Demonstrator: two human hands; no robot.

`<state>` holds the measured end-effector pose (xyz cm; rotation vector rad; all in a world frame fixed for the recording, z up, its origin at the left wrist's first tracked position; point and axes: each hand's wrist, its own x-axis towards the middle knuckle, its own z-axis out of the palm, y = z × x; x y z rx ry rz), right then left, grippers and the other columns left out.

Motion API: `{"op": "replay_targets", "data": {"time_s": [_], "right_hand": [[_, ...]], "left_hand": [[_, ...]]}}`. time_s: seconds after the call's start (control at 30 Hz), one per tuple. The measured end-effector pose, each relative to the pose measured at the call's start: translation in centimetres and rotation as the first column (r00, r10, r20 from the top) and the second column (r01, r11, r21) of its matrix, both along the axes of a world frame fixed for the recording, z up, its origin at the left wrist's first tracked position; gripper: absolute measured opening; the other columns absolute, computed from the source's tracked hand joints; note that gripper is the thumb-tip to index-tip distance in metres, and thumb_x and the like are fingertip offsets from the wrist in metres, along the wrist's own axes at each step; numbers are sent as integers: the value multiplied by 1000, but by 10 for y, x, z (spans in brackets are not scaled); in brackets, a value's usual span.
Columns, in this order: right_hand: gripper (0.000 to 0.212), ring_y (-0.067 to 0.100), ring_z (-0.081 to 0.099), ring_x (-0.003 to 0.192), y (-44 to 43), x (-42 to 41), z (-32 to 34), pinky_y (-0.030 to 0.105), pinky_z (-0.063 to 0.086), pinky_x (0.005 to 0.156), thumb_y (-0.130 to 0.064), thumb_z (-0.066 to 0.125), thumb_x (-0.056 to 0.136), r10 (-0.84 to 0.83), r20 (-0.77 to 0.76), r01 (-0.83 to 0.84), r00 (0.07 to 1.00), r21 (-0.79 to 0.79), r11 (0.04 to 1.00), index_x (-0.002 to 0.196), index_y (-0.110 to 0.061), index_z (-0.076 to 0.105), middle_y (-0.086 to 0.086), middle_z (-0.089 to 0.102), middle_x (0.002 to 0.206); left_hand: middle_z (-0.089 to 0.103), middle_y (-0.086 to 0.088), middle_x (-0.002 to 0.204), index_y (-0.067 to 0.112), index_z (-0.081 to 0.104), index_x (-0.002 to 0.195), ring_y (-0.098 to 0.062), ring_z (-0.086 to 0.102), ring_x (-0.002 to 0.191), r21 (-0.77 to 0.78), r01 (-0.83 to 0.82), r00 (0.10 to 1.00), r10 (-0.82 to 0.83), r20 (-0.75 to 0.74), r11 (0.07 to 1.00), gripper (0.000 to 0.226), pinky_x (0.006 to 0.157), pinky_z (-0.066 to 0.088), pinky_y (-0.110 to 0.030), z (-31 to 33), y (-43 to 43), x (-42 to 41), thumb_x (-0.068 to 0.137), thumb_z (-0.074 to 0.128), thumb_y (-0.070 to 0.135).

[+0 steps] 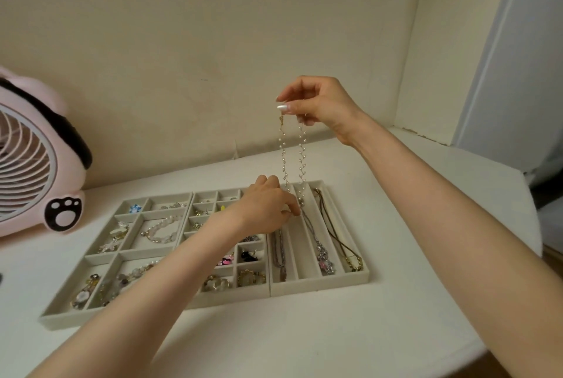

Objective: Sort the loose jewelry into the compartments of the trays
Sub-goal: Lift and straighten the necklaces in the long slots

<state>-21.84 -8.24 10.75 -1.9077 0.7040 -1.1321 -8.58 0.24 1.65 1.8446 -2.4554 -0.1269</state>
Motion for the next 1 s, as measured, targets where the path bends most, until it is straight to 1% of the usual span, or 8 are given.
{"op": "replay_targets", "data": {"time_s": [0.1,0.23,0.43,0.57,0.7,0.83,0.93,1.0], "right_hand": [[18,4,51,46,-7,1,-6,16,39,47,2,71,78,-24,-9,24,1000,12,1000,79,-15,65,3,62,71],[20,0,51,45,-19,5,-28,15,41,47,7,70,78,-49,-74,52,996,30,998,78,-13,64,4,60,69],[23,-1,51,44,-33,13,-73,13,41,46,10,69,76,-80,-213,95,974,61,994,74,-12,62,7,59,67],[25,6,53,51,-36,19,-95,14,42,47,11,68,76,-73,-269,98,960,80,992,72,-13,63,7,59,68],[27,12,53,57,-38,24,-110,13,43,48,13,69,73,-86,-309,117,947,81,990,71,-14,64,7,57,68],[32,10,52,60,-39,25,-120,17,45,58,14,72,68,-115,-354,136,928,35,990,68,-18,64,3,57,65],[30,8,53,57,-39,24,-123,11,41,54,14,69,68,-131,-384,144,914,5,990,71,-15,66,2,60,64],[31,8,55,59,-39,23,-125,15,43,58,12,71,68,-145,-402,150,904,-20,989,70,-19,66,2,62,65]], "left_hand": [[36,2,99,35,60,117,-18,34,104,-1,57,997,-57,58,998,29,89,32,-29,2,15,-3,95,45,26],[35,3,98,32,60,119,-13,26,96,26,124,989,-126,79,992,36,85,27,-27,3,39,-8,93,42,15],[38,1,101,27,61,120,-19,33,104,88,162,983,-168,73,983,42,91,32,-29,6,59,-17,91,39,6],[35,2,98,24,64,117,-17,31,99,98,190,978,-197,70,977,38,84,28,-25,8,64,-22,93,38,9],[36,2,98,24,64,116,-18,32,99,105,209,973,-218,82,972,36,83,28,-25,8,65,-23,94,38,12],[36,3,96,25,66,113,-15,31,97,127,200,978,-206,39,972,37,83,28,-25,8,64,-21,94,38,11],[37,3,97,26,66,113,-13,28,95,171,177,984,-176,-24,969,38,83,25,-23,10,61,-18,93,38,9],[38,5,94,27,66,112,-11,29,96,197,179,983,-171,-61,964,39,83,26,-22,11,59,-15,92,38,8]]}}
